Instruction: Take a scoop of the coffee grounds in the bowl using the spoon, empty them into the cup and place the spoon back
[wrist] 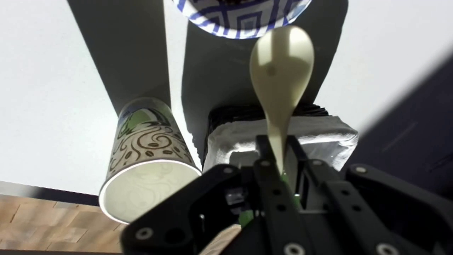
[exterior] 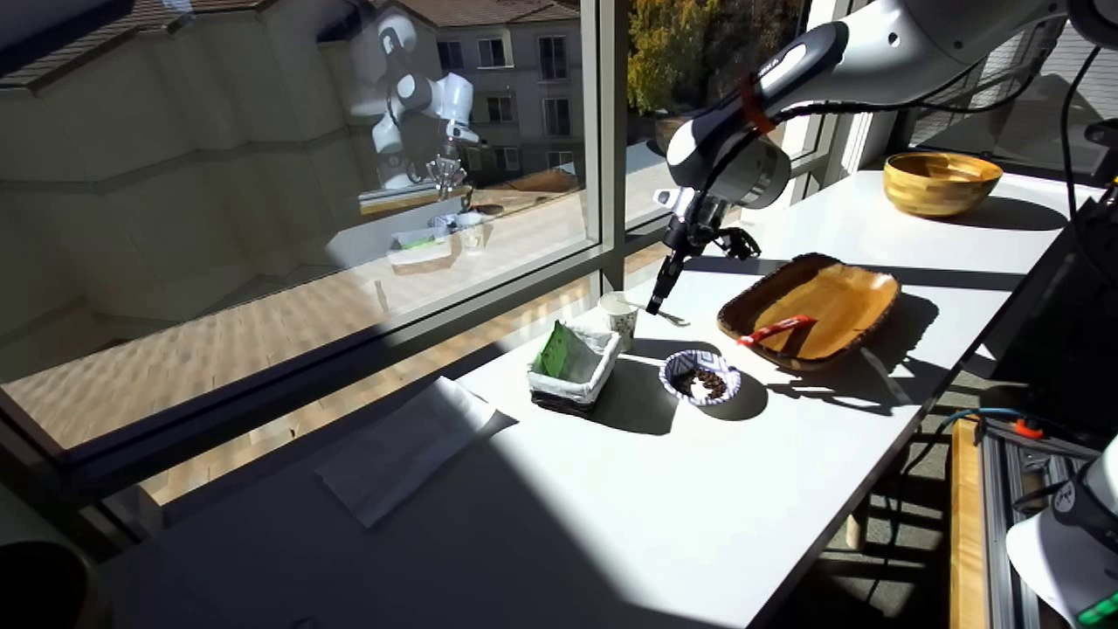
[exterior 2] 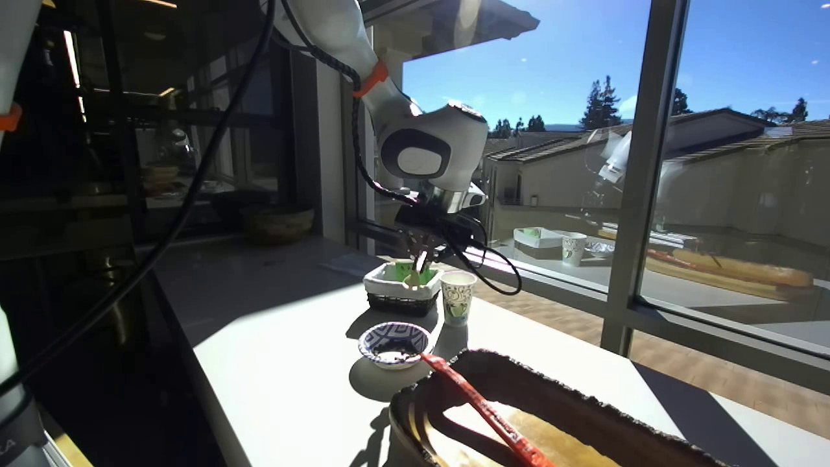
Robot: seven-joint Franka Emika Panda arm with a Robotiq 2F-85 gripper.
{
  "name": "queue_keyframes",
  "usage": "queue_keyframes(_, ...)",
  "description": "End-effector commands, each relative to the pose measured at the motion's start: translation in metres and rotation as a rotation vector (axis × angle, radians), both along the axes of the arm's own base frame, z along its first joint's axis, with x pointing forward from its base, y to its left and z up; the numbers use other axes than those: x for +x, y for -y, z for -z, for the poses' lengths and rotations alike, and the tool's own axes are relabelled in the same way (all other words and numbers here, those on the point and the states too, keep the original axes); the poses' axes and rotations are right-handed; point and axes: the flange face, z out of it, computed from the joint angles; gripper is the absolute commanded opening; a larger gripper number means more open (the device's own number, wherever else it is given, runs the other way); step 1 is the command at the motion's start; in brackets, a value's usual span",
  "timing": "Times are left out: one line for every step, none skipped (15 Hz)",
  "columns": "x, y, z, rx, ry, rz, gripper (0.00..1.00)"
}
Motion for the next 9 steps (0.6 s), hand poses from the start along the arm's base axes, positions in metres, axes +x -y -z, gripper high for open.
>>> queue_keyframes(-0.026,-0.002,0.012,-0.002,0.018,0.030,0.03)
queue_keyframes(-0.032,-0.001,0.017,-0.001,0.019,0.042,0.03)
queue_keyframes(-0.039,0.000,0.023,0.004,0.020,0.057,0.03)
queue_keyframes(-0.046,0.001,0.028,0.002,0.017,0.070,0.03)
queue_keyframes(-0.052,0.002,0.033,0.005,0.017,0.081,0.03)
queue_keyframes(-0.057,0.003,0.038,-0.003,0.021,0.094,0.03)
queue_keyframes(-0.062,0.004,0.042,-0.010,0.022,0.104,0.03)
queue_keyframes(-0.066,0.007,0.046,-0.022,0.031,0.118,0.03)
queue_keyframes(-0.069,0.008,0.050,-0.030,0.036,0.128,0.03)
